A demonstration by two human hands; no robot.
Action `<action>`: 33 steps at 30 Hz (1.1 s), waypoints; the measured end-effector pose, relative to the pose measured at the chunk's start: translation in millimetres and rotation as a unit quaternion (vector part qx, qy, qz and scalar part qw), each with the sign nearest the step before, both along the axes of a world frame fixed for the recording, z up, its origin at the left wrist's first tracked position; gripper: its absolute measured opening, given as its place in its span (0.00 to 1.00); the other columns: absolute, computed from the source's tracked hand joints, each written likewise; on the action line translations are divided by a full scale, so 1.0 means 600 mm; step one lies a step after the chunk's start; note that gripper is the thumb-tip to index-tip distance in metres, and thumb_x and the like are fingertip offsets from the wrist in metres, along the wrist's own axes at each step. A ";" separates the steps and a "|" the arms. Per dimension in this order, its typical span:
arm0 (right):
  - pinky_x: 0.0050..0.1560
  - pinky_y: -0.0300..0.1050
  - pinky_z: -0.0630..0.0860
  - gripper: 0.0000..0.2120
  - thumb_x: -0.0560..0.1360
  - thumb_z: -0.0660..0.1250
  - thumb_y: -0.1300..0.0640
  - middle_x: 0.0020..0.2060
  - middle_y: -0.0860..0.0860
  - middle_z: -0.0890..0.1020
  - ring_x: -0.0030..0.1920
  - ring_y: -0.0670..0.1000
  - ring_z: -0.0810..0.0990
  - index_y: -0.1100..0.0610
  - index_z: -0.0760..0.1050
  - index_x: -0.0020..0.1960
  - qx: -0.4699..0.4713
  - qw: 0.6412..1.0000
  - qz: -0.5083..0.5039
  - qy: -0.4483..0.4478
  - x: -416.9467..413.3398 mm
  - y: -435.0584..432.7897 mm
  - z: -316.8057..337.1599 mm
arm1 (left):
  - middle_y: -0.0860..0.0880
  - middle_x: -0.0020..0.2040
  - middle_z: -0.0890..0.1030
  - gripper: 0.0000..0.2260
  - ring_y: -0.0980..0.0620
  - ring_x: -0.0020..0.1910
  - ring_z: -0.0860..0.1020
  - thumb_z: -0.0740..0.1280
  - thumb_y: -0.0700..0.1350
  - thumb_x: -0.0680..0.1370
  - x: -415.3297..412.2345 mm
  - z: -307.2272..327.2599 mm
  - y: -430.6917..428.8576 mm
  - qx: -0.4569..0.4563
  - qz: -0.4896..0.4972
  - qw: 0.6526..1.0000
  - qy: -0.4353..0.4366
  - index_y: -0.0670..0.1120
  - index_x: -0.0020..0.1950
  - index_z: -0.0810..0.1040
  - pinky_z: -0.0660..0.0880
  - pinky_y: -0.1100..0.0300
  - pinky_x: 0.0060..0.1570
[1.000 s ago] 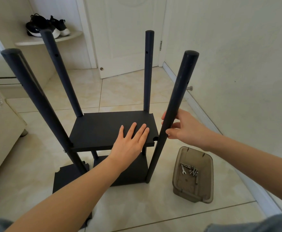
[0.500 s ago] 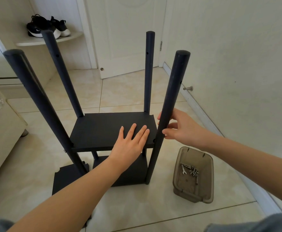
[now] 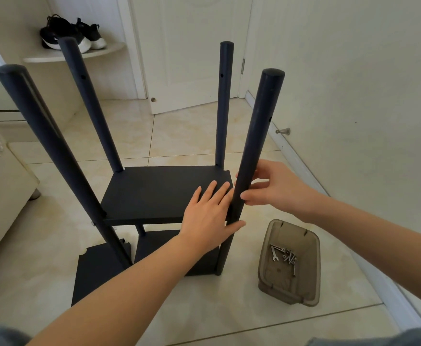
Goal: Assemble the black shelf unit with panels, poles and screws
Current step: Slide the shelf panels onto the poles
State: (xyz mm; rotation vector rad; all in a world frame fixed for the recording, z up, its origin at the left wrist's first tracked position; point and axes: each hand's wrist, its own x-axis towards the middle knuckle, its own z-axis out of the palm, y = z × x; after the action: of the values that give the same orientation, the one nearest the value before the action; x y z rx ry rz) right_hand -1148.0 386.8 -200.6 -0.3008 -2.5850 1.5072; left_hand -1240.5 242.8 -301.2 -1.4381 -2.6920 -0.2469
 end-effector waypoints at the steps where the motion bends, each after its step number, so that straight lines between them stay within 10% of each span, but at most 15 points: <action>1: 0.36 0.32 0.78 0.19 0.72 0.74 0.64 0.50 0.48 0.81 0.45 0.40 0.84 0.44 0.74 0.53 -0.004 1.000 0.005 0.000 -0.001 0.001 0.000 | 0.53 0.82 0.52 0.36 0.47 0.81 0.47 0.51 0.70 0.79 -0.002 0.001 0.005 0.004 0.002 1.000 0.000 0.55 0.82 0.49 0.43 0.46 0.78; 11: 0.46 0.45 0.83 0.12 0.76 0.71 0.62 0.52 0.52 0.84 0.52 0.52 0.84 0.56 0.77 0.59 -0.065 0.994 -0.021 -0.088 -0.060 0.059 0.013 | 0.54 0.82 0.53 0.32 0.47 0.81 0.46 0.50 0.67 0.81 -0.010 0.000 0.006 -0.011 -0.017 1.000 -0.015 0.55 0.82 0.52 0.41 0.46 0.77; 23: 0.20 0.36 0.74 0.18 0.77 0.68 0.44 0.58 0.52 0.72 0.42 0.50 0.74 0.47 0.64 0.60 -0.017 0.978 -0.103 -0.181 -0.233 0.035 -0.070 | 0.53 0.82 0.53 0.32 0.47 0.81 0.46 0.50 0.67 0.81 -0.023 0.002 -0.001 -0.003 -0.008 1.000 -0.017 0.54 0.82 0.52 0.41 0.45 0.77; 28: 0.40 0.42 0.76 0.25 0.80 0.62 0.45 0.70 0.54 0.70 0.65 0.59 0.74 0.50 0.60 0.74 -0.028 0.983 -0.086 -0.157 -0.260 0.032 -0.083 | 0.53 0.82 0.54 0.33 0.46 0.81 0.47 0.50 0.67 0.81 -0.029 -0.001 -0.006 0.004 -0.009 1.000 -0.013 0.54 0.82 0.52 0.41 0.45 0.77; 33: 0.50 0.51 0.77 0.24 0.83 0.58 0.48 0.72 0.56 0.68 0.69 0.64 0.72 0.53 0.57 0.75 -0.008 0.983 -0.094 -0.160 -0.276 0.034 -0.087 | 0.52 0.82 0.54 0.33 0.46 0.81 0.47 0.50 0.68 0.80 -0.028 -0.004 -0.008 0.004 -0.010 1.000 -0.010 0.53 0.82 0.53 0.37 0.46 0.73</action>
State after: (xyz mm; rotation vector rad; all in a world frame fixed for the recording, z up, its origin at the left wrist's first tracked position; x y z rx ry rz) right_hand -1313.5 407.1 -252.7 -0.8294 -2.6814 1.5208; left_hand -1257.0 238.1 -303.7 -1.4698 -2.6904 -0.2749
